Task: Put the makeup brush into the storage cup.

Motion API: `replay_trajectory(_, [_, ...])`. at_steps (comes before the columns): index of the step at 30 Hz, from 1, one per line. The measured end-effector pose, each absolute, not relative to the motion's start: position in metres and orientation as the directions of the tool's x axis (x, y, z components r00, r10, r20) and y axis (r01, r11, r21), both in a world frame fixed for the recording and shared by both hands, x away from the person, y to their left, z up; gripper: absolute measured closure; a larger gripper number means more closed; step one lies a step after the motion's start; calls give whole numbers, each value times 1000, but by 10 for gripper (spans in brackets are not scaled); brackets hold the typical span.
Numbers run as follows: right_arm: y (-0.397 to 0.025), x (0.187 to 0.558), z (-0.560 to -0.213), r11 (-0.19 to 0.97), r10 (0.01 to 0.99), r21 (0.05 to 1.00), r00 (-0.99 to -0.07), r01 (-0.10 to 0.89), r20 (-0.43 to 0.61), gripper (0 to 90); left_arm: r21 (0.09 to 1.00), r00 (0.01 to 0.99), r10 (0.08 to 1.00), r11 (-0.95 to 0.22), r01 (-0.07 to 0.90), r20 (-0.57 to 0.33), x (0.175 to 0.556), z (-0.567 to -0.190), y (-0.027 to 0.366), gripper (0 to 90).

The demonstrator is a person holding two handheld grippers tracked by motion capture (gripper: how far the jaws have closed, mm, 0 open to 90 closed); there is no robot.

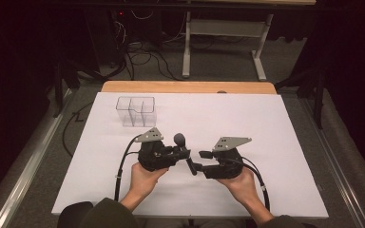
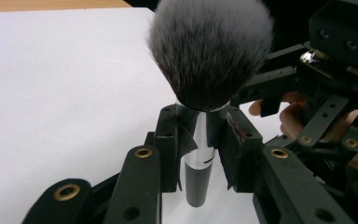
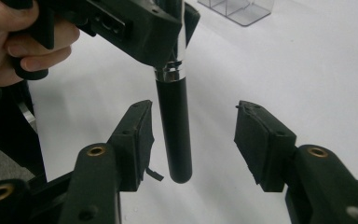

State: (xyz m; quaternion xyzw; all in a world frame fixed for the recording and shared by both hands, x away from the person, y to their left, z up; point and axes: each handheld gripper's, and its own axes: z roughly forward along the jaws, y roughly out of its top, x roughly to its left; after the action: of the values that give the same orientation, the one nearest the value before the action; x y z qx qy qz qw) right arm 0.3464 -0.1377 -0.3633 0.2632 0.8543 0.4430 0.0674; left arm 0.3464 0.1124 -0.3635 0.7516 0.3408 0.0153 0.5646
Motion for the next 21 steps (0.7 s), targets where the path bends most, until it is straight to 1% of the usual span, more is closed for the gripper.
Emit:
replay_trajectory(4, [-146,346,-360,444,529,803,-840,397,123,449,859,764,535,-128,496,-361,347,-363,114,699])
replay_trajectory(21, [-186,347,-349,382,582,831,-804,405,125,424,860,760,541,-124,494,-359,347,-362,118,699])
